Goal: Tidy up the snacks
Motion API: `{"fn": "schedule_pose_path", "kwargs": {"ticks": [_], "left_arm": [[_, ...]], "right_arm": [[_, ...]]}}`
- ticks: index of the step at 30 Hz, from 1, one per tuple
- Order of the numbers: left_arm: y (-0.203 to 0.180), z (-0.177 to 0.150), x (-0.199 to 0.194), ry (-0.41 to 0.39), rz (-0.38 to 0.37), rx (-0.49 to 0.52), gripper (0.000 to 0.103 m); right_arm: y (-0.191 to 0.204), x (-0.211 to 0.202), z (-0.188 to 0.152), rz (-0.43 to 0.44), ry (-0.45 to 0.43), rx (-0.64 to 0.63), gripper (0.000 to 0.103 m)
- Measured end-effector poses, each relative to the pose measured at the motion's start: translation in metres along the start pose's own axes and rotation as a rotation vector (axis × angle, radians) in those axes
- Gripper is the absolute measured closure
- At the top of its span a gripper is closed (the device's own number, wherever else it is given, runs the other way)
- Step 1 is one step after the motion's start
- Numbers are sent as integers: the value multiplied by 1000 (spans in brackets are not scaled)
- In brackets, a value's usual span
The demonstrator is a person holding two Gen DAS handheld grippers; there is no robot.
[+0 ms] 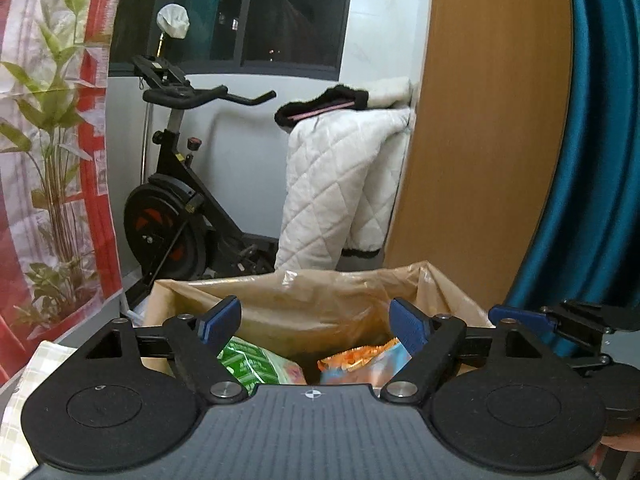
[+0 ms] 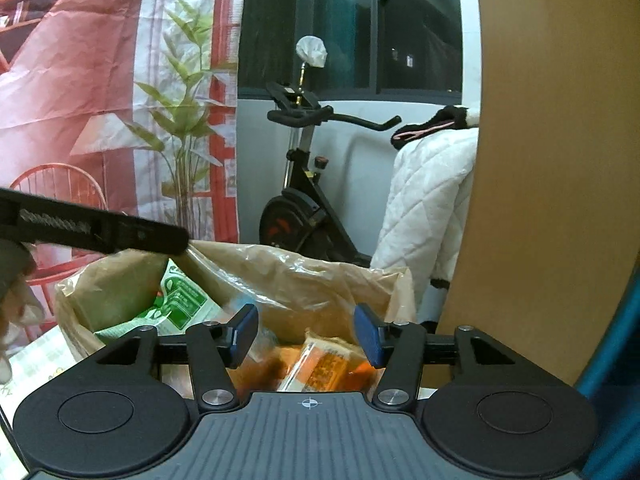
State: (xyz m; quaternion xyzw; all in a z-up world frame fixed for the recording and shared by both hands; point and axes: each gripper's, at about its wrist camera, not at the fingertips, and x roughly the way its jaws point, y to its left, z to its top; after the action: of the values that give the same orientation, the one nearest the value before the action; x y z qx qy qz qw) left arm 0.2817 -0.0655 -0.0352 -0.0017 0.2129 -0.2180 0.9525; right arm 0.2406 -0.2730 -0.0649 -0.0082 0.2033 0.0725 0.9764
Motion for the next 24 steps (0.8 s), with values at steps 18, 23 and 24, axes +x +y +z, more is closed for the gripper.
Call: {"fn": "schedule_pose_path", "kwargs": {"ticks": [18, 23, 24], "left_arm": [[-23, 9, -103, -123, 98, 75, 7], [-31, 8, -117, -128, 138, 60, 7], [-32, 7, -119, -129, 146, 59, 7]], "right_arm": [[21, -88, 20, -60, -75, 48, 1], [27, -107, 19, -70, -95, 66, 1], [28, -111, 19, -71, -98, 72, 1]]}}
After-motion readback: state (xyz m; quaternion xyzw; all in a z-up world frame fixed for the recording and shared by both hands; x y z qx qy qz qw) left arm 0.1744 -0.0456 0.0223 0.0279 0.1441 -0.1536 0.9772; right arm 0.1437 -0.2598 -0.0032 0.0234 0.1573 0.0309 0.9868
